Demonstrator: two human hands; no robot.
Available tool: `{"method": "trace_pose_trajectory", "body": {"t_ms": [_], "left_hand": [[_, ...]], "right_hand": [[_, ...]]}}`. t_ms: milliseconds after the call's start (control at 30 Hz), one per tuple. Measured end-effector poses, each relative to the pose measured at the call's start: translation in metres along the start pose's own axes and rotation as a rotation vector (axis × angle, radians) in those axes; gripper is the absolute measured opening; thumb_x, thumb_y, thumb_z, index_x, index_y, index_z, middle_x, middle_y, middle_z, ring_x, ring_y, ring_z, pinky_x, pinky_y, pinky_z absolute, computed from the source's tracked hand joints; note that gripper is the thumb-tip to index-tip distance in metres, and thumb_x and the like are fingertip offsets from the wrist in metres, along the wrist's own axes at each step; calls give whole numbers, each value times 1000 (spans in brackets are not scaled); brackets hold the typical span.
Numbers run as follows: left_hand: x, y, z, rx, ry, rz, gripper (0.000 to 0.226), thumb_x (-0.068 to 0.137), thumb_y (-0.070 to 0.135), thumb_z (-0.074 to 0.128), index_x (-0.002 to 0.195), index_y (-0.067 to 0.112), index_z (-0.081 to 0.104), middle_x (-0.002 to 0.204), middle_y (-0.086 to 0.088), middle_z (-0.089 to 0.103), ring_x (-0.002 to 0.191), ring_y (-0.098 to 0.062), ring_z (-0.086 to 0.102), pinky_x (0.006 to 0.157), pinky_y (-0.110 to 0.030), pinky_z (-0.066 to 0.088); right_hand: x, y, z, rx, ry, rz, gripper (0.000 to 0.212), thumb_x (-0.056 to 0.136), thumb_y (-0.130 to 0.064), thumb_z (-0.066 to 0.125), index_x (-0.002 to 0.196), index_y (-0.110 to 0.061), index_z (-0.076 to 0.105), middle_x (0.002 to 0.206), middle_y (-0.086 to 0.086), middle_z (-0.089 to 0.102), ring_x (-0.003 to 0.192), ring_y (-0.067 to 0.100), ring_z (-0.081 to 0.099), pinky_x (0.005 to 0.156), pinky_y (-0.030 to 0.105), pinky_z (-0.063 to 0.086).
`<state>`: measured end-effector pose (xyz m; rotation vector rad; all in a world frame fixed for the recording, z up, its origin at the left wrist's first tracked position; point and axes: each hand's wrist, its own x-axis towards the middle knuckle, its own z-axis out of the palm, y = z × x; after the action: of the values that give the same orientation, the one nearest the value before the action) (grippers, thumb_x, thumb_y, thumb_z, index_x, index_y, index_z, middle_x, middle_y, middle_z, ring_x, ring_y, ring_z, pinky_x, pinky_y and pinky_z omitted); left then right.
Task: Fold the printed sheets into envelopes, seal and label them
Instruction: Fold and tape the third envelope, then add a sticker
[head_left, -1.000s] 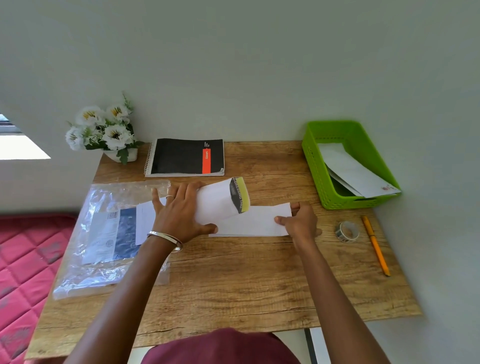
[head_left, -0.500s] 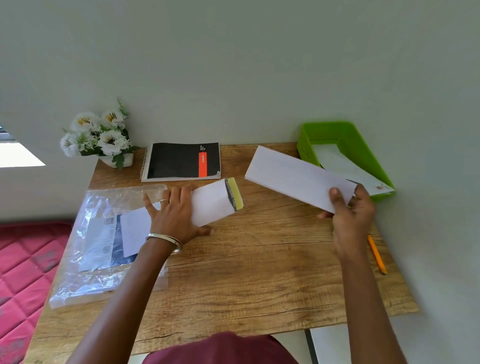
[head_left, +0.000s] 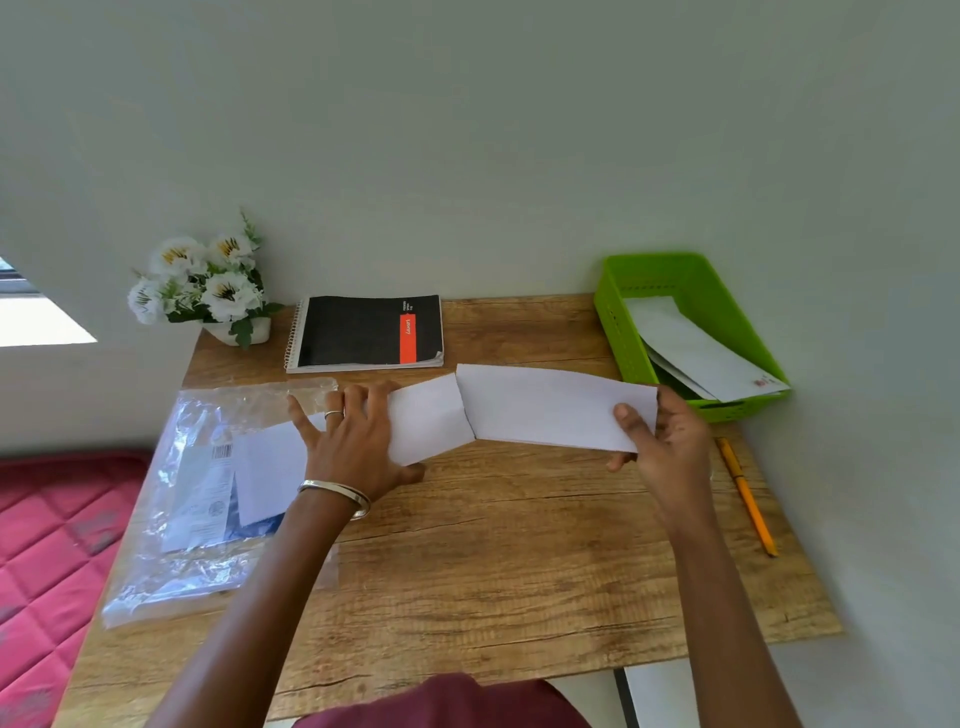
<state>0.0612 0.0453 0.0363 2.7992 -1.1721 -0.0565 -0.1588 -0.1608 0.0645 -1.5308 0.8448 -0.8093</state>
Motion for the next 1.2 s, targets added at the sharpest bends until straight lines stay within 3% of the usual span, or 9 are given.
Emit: {"method": "trace_pose_trajectory", "body": {"t_ms": [267,400,533,633,733,867,1067,1133,1200], "left_hand": [[-2,0,6,17,80,73,101,48,68,72,128,22,33,124,-12,45,120,-35,39,99,-74,4],[-3,1,8,35,86,122,104,45,69,72,129,25,28,122,-12,46,120,-36,40,101,-75,5],[-3,5,10,31,72,151,106,45,71,70,130,25,28,122,-10,47,119,-34,41,101,-74,4],[-4,11,10,1,60,169,105,47,72,69,131,28,23,125,-9,45,121,-33,39,102,-72,1],[-5,17,10,-30,56,186,102,49,72,65,130,29,21,125,-9,44,121,-32,39,102,-70,-1],[-6,23,10,-34,64,197,100,48,74,61,130,29,25,121,-7,46,119,-31,41,102,-71,-2],[-9,29,12,-37,39,210,98,50,76,55,132,30,25,123,-6,44,120,-29,38,103,-68,-2],[-9,31,12,-37,43,215,98,50,76,54,132,30,26,122,-6,44,119,-30,38,103,-67,-2],[-10,32,12,-29,46,215,98,50,77,51,132,30,26,121,-7,45,119,-31,39,103,-67,-2]], "right_hand": [[10,0,-15,-8,-42,61,22,87,-12,66,107,-3,63,87,11,66,41,17,47,36,24,40],[12,-3,-16,2,-44,76,20,86,-9,66,105,-3,64,84,10,65,39,11,40,34,20,34],[11,-6,-8,16,-45,92,22,86,-11,67,107,-7,65,84,5,67,52,9,51,37,19,36],[8,-7,3,1,5,95,38,83,-13,71,118,-15,57,93,3,70,63,2,63,43,16,43],[-4,-6,24,-21,103,81,52,73,-17,80,116,-22,52,96,-4,70,80,9,68,51,21,50],[-21,2,49,-2,108,52,45,70,-23,82,108,-19,57,97,1,70,85,14,69,61,32,56],[-36,12,70,-180,-23,-64,26,84,-15,71,108,-20,67,88,-8,66,77,0,60,65,15,49],[-39,16,73,-254,-29,-122,24,89,-26,64,112,-19,68,99,-6,65,89,2,58,70,17,48],[-41,20,75,-313,-61,-158,39,88,-47,52,111,-20,69,108,-6,56,105,9,47,81,23,44]]}}
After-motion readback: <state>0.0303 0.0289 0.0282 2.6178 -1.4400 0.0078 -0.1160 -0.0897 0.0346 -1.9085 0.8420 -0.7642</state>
